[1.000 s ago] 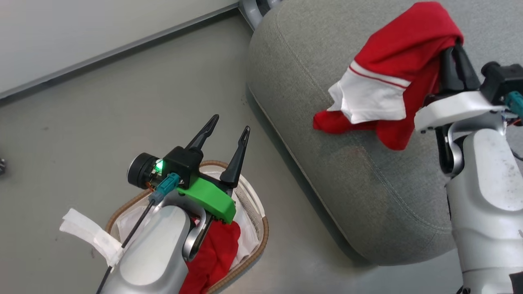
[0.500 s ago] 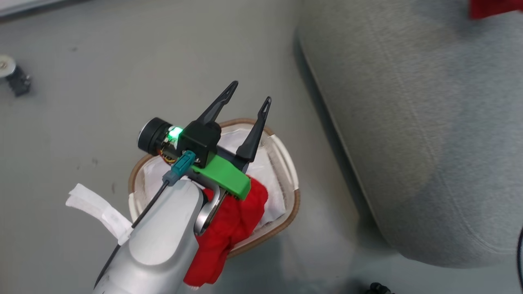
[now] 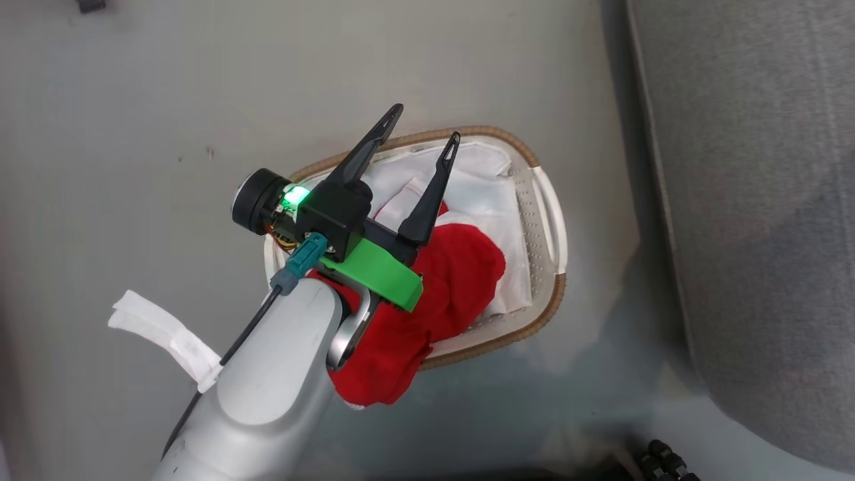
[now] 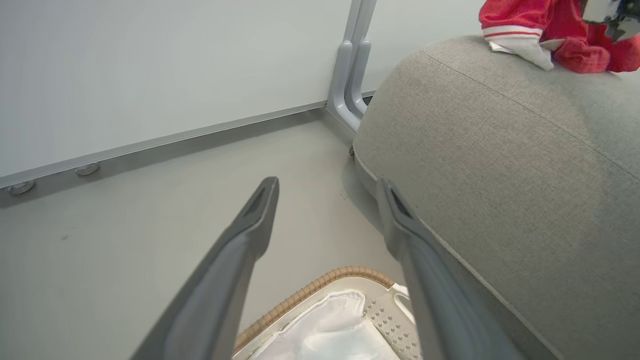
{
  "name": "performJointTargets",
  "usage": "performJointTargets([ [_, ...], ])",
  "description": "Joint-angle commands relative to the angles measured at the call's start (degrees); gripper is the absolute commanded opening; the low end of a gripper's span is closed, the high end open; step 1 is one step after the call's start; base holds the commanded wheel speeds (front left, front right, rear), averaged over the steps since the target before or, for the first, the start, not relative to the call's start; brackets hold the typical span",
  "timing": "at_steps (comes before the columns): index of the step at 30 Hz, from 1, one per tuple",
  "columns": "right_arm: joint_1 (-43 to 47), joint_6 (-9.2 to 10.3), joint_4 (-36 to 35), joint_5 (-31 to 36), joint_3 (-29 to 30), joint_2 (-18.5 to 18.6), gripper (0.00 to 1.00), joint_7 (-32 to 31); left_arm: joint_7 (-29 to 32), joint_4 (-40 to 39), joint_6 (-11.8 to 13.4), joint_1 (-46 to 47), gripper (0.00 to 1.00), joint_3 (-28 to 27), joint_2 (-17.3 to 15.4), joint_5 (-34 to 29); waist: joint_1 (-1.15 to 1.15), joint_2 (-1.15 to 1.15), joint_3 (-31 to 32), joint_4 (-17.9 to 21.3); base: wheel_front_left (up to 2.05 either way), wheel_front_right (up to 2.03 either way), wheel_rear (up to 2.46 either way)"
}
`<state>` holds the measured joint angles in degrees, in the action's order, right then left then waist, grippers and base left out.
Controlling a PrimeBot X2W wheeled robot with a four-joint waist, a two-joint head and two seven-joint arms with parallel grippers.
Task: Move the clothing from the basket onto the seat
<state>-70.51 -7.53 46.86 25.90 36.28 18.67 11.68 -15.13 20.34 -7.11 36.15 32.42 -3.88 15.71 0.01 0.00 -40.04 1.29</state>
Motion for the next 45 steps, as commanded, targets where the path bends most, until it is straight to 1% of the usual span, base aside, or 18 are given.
performJointTargets([
  [1, 1.23, 0.08, 0.95, 0.8, 0.27, -0.17, 0.0, 0.77, -0.03, -0.06, -0.17, 0.44, 1.0, -0.36, 0.2, -0.57, -0.01, 0.0, -2.28, -1.88, 0.0, 0.0, 0.0],
  [5, 2.99, 0.08, 3.3, 1.94, 0.72, -1.48, 0.0, 2.05, -0.03, 0.48, -0.17, -0.07, 1.0, -0.97, 0.26, -0.89, -0.01, 0.0, -1.74, -0.91, 0.0, 0.0, 0.0],
  [10, 3.44, 0.08, 4.55, 2.65, 0.08, -2.55, 0.0, 3.1, -0.03, 1.21, -0.22, -0.12, 1.0, -1.82, 0.13, -0.68, -0.01, 0.0, -0.65, 0.22, 0.0, 0.0, 0.0],
  [11, 3.62, 0.08, 4.58, 2.53, -0.09, -2.86, 0.16, 3.25, -0.03, 1.37, -0.23, -0.3, 1.0, -2.01, 0.06, -0.72, -0.01, 0.0, -0.33, 0.46, 0.0, 0.0, 0.0],
  [12, 3.86, 0.08, 4.65, 2.42, -0.29, -3.08, 0.35, 3.4, -0.03, 1.46, -0.24, -0.47, 1.0, -2.1, 0.03, -0.75, -0.01, 0.0, -0.05, 0.64, 0.0, 0.0, 0.0],
  [13, 4.22, 0.08, 4.79, 2.21, -0.52, -3.42, 0.49, 3.49, -0.03, 1.6, -0.26, -0.71, 1.0, -2.28, 0.01, -0.75, -0.01, 0.0, 0.38, 0.86, 0.0, 0.0, 0.0],
  [14, 4.58, 0.08, 4.82, 2.03, -0.78, -3.64, 0.95, 3.49, -0.03, 1.69, -0.27, -0.94, 1.0, -2.42, 0.0, -0.72, -0.01, 0.0, 0.77, 1.03, 0.0, 0.0, 0.0],
  [15, 5.03, 0.08, 4.84, 1.88, -1.14, -3.91, 1.0, 3.47, -0.03, 1.79, -0.27, -1.26, 1.0, -2.61, -0.01, -0.64, -0.01, 0.0, 1.33, 1.25, 0.0, 0.0, 0.0],
  [20, 8.68, 0.08, 2.64, -0.07, -3.93, -5.52, 1.0, 3.55, -0.03, 1.59, -0.25, -2.98, 1.0, -4.1, 0.11, 0.31, -0.01, 0.0, 4.46, 1.98, 0.0, 0.0, 0.0],
  [29, 17.68, 0.08, -0.28, -5.64, -11.01, -7.31, 1.0, 3.57, -0.03, 1.41, -0.11, -7.27, 1.0, -8.82, 0.49, 2.08, -0.01, 0.0, 13.47, 1.88, 0.0, 0.0, 0.0],
  [36, 22.46, 0.08, -4.3, -10.36, -16.94, -8.98, 1.0, 3.58, -0.03, 1.44, 0.66, -12.66, 1.0, -14.23, 0.78, 2.99, -0.01, 0.0, 21.42, -0.15, 0.0, 0.0, 0.0],
  [41, 25.57, 0.08, -6.65, -13.77, -20.68, -10.77, 1.0, 3.58, -0.03, 1.21, 1.11, -16.9, 1.0, -17.81, 0.91, 3.65, -0.01, 0.0, 26.05, -2.22, 0.0, 0.0, 0.0],
  [45, 28.97, 0.08, -8.38, -16.43, -23.82, -12.57, 1.0, 3.58, -0.03, 0.85, 1.67, -20.37, 1.0, -20.42, 0.98, 3.01, -0.01, 0.0, 29.53, -3.83, 0.0, 0.0, 0.0],
])
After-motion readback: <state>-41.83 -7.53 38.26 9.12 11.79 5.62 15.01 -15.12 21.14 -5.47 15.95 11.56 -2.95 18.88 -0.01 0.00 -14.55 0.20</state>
